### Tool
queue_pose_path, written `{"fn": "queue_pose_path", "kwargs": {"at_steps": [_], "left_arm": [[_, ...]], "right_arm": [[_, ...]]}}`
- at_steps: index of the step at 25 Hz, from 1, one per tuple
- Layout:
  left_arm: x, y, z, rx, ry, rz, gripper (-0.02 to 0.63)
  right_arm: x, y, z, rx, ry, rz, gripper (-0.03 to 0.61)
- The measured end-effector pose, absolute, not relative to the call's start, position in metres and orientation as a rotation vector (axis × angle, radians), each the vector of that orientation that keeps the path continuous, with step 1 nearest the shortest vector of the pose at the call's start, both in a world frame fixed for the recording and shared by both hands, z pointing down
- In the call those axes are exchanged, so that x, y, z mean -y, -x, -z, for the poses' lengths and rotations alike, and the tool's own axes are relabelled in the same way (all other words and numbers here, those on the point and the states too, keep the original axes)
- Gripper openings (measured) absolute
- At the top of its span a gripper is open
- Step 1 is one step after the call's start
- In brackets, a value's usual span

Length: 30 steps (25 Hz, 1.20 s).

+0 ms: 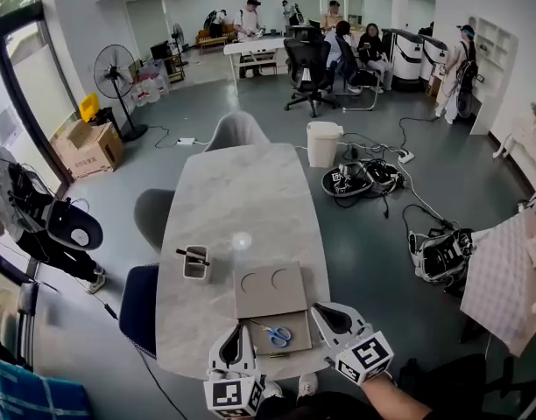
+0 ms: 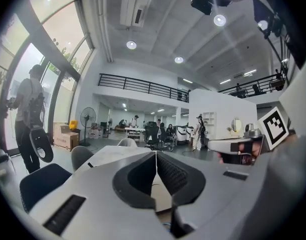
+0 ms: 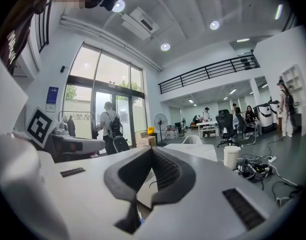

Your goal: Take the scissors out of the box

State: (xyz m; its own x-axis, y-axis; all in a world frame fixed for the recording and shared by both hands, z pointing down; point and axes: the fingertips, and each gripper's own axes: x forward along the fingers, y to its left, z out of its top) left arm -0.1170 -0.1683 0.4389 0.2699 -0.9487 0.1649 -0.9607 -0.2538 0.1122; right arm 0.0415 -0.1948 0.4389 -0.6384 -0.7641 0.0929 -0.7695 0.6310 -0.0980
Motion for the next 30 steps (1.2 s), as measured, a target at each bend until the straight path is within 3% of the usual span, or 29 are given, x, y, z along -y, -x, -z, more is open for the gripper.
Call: {"fn": "queue_pose_path", "kwargs": {"at_steps": [9,22,30], "left_arm": [[0.172,0.123,-0.463,1.715,-2.341,-0.14,0.017],[0.158,0.138,-0.553,1.595,-2.212,-0.18,0.017],[0.153,0.14,-0.597,1.531,-2.18,-0.158,0.017]], "right_arm": [[0.196,-0.018,-0.477,2.736,-1.196,-0.243,-0.003],[0.185,0.025,-0.622,2.431,-0.825,-0.357,0.042],[0.173,0.045,-0.707,2.111,-0.584,-0.26,0.058]]}}
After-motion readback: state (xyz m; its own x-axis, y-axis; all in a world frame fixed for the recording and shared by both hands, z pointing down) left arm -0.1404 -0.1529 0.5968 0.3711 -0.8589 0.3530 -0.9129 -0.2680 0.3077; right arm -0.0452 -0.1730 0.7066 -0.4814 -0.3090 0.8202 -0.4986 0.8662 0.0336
